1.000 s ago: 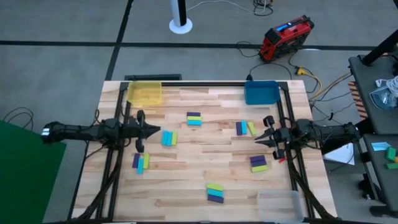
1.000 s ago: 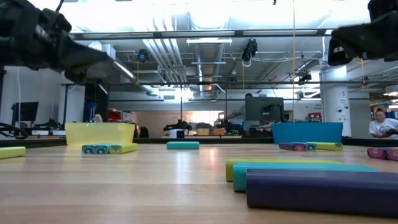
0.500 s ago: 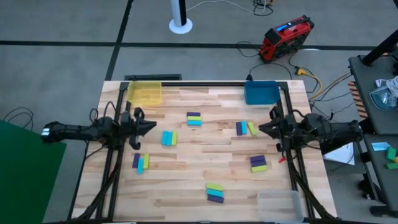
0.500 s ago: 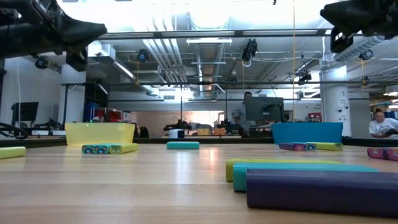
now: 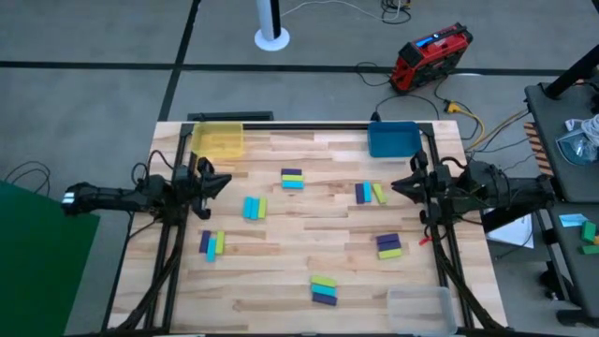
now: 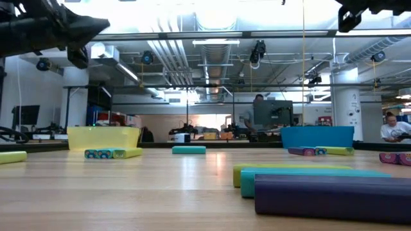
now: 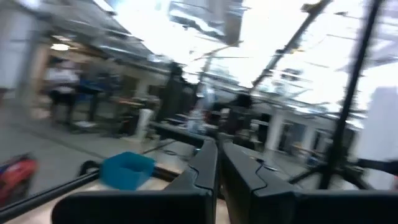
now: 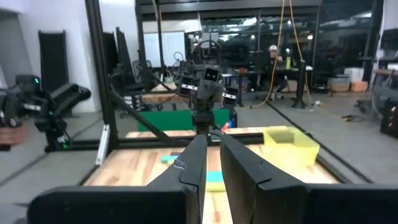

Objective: Sort blocks
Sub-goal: Put the light blue block into the yellow bin

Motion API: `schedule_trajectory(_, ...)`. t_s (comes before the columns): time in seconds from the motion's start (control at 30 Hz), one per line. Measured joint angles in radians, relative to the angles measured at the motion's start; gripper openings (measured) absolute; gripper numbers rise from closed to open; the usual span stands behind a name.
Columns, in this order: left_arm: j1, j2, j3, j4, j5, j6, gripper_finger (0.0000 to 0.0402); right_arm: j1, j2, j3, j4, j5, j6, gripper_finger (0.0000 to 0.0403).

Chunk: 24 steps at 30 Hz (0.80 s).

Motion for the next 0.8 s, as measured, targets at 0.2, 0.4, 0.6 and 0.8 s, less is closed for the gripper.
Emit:
schedule_trajectory(0.2, 0.000, 0.050, 0.010, -0.118, -0.180, -0.132, 0.0000, 0.000, 0.038, 0.005, -0.001, 0.000, -0.039, 0.0038)
schedule_trajectory(0.4, 0.000, 0.151, 0.198, -0.574, -0.194, -0.392, 0.0000, 0.000, 0.063, 0.009, -0.001, 0.000, -0.031, 0.0038)
schedule_trajectory(0.6, 0.000, 0.344, 0.394, -0.875, -0.239, -0.590, 0.0000, 0.000, 0.067, 0.012, 0.000, 0.000, -0.031, 0.0038)
schedule_trajectory(0.8, -0.001, 0.563, 0.500, -1.022, -0.183, -0.737, 0.0000, 0.000, 0.068, 0.012, 0.000, 0.000, -0.031, 0.0038)
